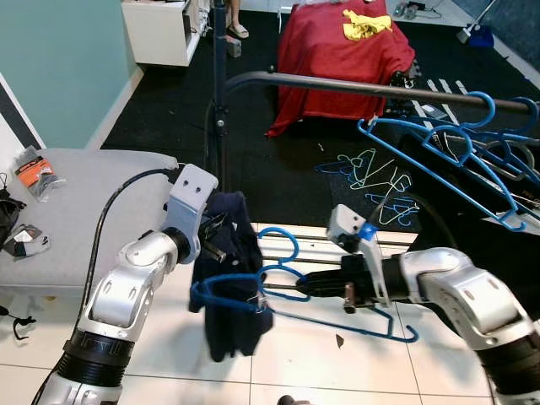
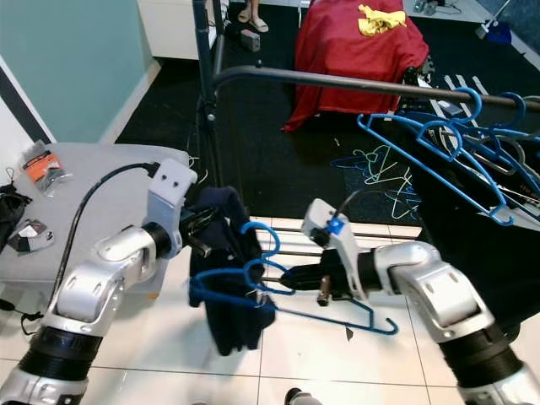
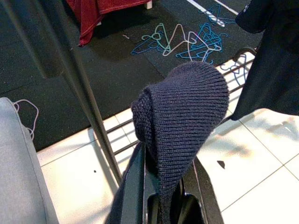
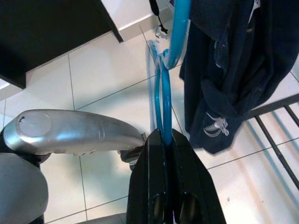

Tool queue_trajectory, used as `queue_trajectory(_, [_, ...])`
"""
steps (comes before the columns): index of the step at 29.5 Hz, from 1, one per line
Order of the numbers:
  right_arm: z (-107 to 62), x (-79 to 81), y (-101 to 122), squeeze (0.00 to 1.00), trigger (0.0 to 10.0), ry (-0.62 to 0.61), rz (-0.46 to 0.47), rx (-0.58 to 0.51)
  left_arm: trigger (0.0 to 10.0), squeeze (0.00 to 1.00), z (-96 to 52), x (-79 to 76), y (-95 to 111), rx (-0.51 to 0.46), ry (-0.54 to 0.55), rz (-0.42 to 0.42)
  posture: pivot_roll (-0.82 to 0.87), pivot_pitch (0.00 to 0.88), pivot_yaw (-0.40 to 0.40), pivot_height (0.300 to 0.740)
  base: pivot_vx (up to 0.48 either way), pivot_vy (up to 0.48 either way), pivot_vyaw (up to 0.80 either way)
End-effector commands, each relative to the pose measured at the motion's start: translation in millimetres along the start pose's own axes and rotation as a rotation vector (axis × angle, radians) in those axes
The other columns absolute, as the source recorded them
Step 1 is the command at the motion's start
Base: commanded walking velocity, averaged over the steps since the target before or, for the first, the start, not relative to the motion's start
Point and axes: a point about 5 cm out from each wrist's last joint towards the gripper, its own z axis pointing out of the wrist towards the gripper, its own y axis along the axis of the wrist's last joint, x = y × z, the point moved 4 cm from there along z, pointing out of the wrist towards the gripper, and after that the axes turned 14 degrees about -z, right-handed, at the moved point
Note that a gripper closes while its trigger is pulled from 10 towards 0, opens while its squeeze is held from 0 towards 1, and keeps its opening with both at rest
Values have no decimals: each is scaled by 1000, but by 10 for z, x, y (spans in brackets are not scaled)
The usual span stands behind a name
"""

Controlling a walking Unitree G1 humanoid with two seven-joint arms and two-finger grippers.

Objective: Hang hanger

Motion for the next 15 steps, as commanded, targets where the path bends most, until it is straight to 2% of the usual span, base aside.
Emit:
queue_trajectory(1, [-35,88,-60,0,10000,55,8,27,10000,0,-3,-7,31,-14,-11,12,-40,168,-32,740,0,0,0])
queue_trajectory(6, [-57,122,-122,0,10000,80,7,62,10000,0,-5,13,24,-11,-5,13,-40,168,-32,740,0,0,0])
queue_trajectory(7, [-58,62,-136,0,10000,39,-15,66,10000,0,-12,17,22,-8,-7,13,-38,165,-28,740,0,0,0])
queue_trajectory(10, [-58,62,-136,0,10000,39,-15,66,10000,0,-12,17,22,-8,-7,13,-38,165,-28,740,0,0,0])
queue_trajectory(11, [-56,-32,-141,0,10000,-21,-36,70,10000,0,-20,15,17,-3,-13,17,-38,163,-27,740,0,0,0])
queue_trajectory(13, [-56,-32,-141,0,10000,-21,-36,70,10000,0,-20,15,17,-3,-13,17,-38,163,-27,740,0,0,0])
queue_trajectory(14, [-61,-122,-144,0,10000,-81,-55,75,10000,0,-27,28,15,1,-13,21,-37,161,-23,740,0,0,0])
queue_trajectory(15, [-61,-122,-144,0,10000,-81,-55,75,10000,0,-27,28,15,1,-13,21,-37,161,-23,740,0,0,0])
